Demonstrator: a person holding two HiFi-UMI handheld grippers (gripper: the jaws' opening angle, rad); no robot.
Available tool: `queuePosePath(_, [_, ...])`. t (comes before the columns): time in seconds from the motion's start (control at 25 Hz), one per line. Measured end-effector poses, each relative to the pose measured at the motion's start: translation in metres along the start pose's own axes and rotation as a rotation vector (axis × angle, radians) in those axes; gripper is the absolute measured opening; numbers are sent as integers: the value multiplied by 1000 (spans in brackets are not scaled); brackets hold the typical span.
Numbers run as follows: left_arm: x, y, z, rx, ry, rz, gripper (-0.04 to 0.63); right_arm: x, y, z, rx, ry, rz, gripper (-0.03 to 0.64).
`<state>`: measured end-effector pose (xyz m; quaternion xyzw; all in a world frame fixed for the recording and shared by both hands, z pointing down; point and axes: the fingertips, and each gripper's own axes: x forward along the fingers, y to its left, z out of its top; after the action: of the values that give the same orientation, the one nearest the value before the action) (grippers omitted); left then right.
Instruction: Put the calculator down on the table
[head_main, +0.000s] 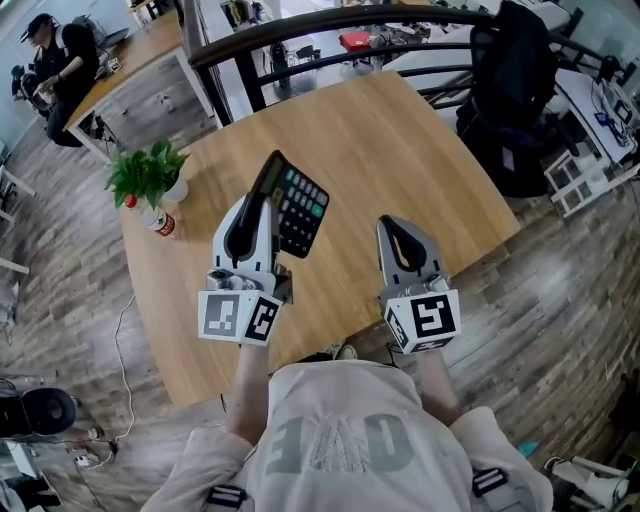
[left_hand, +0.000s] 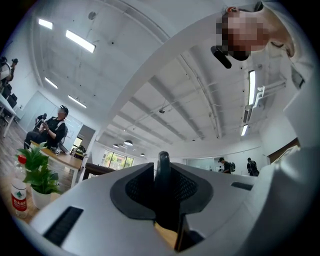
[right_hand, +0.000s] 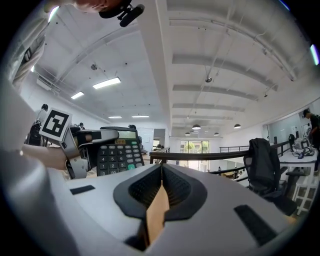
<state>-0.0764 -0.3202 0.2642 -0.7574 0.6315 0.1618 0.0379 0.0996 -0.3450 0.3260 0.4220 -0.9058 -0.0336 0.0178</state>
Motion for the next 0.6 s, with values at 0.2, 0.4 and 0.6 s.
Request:
queuePosePath(0.2, [24, -7, -36, 52, 97, -75, 78, 0, -17, -13, 20, 32, -41, 21])
queuePosePath(0.4, [46, -9, -86, 24, 213, -157, 78, 0, -37, -25, 30, 69, -100, 21])
queuePosePath(0.6, [56, -2, -136, -12, 326, -202, 78, 1, -50, -46, 61, 126, -147, 21])
